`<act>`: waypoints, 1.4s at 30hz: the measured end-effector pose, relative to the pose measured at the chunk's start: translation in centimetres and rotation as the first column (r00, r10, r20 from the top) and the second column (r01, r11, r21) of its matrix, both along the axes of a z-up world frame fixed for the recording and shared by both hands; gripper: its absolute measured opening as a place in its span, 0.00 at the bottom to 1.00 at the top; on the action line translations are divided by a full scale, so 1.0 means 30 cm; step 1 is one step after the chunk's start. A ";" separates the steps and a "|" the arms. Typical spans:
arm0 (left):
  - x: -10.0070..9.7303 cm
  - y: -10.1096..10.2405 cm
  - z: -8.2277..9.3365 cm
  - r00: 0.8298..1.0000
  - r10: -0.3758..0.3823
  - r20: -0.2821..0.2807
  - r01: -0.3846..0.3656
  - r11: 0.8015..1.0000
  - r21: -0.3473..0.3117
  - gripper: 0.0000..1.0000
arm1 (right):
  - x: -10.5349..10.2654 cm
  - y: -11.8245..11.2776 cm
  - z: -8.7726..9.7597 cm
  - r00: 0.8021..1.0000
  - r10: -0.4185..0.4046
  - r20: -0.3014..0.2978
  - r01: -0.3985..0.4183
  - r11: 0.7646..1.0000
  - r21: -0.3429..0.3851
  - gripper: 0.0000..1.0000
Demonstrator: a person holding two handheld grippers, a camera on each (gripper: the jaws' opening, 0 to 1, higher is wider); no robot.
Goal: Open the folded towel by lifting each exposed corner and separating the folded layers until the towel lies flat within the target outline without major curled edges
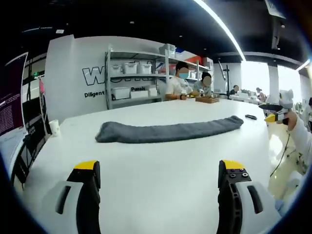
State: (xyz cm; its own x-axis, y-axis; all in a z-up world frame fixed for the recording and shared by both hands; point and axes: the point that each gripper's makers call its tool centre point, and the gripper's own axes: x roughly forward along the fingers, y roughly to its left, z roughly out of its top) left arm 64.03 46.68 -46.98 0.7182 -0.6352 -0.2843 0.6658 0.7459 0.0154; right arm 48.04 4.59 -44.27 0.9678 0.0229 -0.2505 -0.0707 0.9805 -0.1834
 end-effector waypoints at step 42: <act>-0.258 -0.054 0.116 0.989 0.067 0.135 -0.059 0.996 -0.062 1.00 | 0.234 -0.316 -0.347 0.977 0.082 -0.195 -0.048 0.983 0.176 0.81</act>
